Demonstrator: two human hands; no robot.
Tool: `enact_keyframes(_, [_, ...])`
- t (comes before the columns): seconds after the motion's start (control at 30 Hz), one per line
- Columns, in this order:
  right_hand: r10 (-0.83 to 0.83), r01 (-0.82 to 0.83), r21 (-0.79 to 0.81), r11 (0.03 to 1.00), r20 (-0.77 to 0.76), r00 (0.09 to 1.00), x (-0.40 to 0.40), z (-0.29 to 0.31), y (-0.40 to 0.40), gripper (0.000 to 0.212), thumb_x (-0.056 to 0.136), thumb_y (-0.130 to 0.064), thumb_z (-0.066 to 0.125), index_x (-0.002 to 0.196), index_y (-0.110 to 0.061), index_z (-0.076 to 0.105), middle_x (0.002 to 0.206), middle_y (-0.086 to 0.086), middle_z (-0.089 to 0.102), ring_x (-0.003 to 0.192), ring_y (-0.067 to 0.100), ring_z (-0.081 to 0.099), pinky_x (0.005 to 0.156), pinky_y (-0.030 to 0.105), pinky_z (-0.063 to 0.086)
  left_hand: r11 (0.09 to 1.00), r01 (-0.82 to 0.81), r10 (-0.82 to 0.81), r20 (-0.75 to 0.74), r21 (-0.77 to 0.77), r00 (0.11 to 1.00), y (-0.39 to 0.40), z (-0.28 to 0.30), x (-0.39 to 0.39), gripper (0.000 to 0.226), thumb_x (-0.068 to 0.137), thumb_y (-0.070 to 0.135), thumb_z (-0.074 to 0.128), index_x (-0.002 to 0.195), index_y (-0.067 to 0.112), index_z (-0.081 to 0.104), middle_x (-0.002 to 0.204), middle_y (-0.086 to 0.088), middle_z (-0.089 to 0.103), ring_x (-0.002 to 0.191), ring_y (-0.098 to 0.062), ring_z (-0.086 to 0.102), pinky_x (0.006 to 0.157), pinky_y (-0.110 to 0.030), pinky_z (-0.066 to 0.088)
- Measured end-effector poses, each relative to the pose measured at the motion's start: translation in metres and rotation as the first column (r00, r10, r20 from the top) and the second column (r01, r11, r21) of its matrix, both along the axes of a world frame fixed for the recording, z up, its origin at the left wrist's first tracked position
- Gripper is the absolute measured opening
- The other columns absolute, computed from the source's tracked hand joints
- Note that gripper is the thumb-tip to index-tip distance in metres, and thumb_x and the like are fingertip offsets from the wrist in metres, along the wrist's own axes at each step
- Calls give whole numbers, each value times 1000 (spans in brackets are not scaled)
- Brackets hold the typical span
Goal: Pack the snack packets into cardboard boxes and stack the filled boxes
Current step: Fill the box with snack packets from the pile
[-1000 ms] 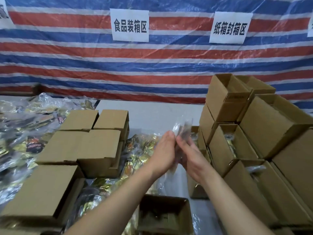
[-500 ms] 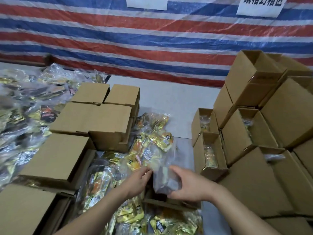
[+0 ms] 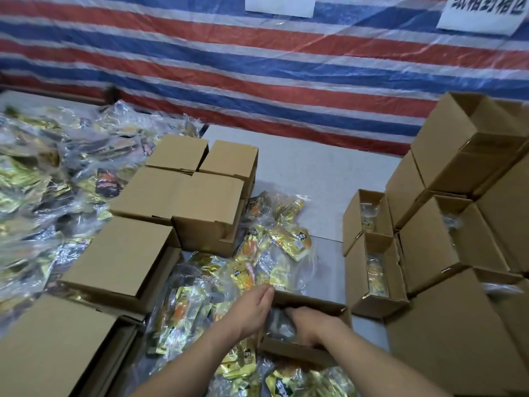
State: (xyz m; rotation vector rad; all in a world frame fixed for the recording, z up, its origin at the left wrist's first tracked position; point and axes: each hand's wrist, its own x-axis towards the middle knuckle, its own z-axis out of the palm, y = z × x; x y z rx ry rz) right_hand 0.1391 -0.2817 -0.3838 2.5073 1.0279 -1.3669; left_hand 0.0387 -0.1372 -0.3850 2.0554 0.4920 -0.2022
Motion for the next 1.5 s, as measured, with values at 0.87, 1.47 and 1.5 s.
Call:
enact_keyframes(0.87, [-145, 155, 34, 987, -210, 967, 9, 8, -1, 40, 98, -38, 30, 90, -16, 63, 118, 16, 63, 92, 21, 60, 79, 31, 43, 1000, 18, -19, -14, -7, 1000, -6, -9, 4, 34, 107, 42, 30, 106, 26, 60, 100, 7, 64, 95, -5, 59, 88, -27, 49])
enact_keyframes(1.47, [-345, 440, 503, 744, -276, 897, 24, 53, -27, 18, 99, -40, 51, 90, -48, 65, 95, -9, 72, 87, 7, 68, 79, 26, 53, 999, 40, -41, -47, -16, 998, -2, -9, 4, 32, 106, 47, 29, 109, 35, 59, 104, 12, 62, 97, 0, 57, 82, -19, 46])
enact_keyframes(1.5, [-394, 440, 563, 699, -210, 895, 30, 54, -31, 17, 101, -38, 50, 94, -44, 64, 96, -10, 71, 90, 8, 67, 84, 28, 53, 999, 40, -40, -52, -6, 998, -1, -8, 4, 32, 106, 48, 29, 111, 36, 58, 106, 13, 61, 99, 2, 55, 80, -16, 44])
